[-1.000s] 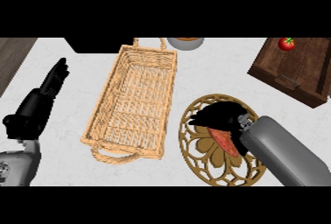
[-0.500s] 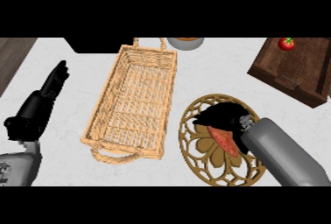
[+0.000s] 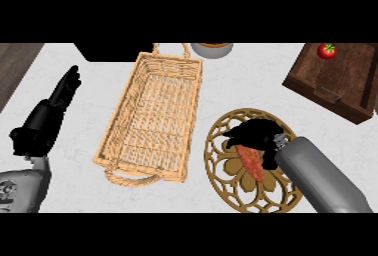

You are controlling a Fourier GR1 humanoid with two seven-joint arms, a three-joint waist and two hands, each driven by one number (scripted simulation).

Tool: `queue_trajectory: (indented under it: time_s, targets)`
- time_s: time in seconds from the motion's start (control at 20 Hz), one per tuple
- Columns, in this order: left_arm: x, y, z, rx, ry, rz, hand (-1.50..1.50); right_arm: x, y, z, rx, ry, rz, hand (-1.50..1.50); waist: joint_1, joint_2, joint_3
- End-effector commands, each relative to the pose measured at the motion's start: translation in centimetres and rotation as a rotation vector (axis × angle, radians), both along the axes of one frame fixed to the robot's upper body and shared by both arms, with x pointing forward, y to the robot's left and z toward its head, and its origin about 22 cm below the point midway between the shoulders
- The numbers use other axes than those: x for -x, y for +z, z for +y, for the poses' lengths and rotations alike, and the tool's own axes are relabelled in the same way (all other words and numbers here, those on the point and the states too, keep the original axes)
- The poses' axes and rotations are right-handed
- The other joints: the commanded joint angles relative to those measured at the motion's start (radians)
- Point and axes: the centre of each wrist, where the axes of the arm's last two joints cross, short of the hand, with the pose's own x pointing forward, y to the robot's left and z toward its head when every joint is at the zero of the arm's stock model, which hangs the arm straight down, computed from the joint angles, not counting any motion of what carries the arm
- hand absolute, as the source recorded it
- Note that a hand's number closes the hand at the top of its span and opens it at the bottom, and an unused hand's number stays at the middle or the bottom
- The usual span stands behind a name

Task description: Pick the sweet potato from the placemat and place it in the basket

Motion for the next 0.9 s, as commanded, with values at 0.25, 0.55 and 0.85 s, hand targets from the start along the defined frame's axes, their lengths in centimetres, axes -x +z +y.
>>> queue_trajectory:
  time_s: [0.25,0.55,0.85]
  targets:
    - [1.5,-0.5,-0.1,-0.003,-0.003,-0.001,0.00,1.0,-3.1,1.3,-0.005,0.074,0.015,1.50,0.004,0.008,0.002]
    - [0.4,0.4,0.8,0.003,0.031,0.005,0.00,0.6,-3.7,-4.9,-0.007,-0.348,-0.155,1.50,-0.036,0.005,0.003]
    - [1.6,-1.0,2.0,-0.006,0.027,0.006,0.00,0.0,-2.3,-9.7,-0.023,-0.864,-0.399,1.50,-0.035,0.005,0.002]
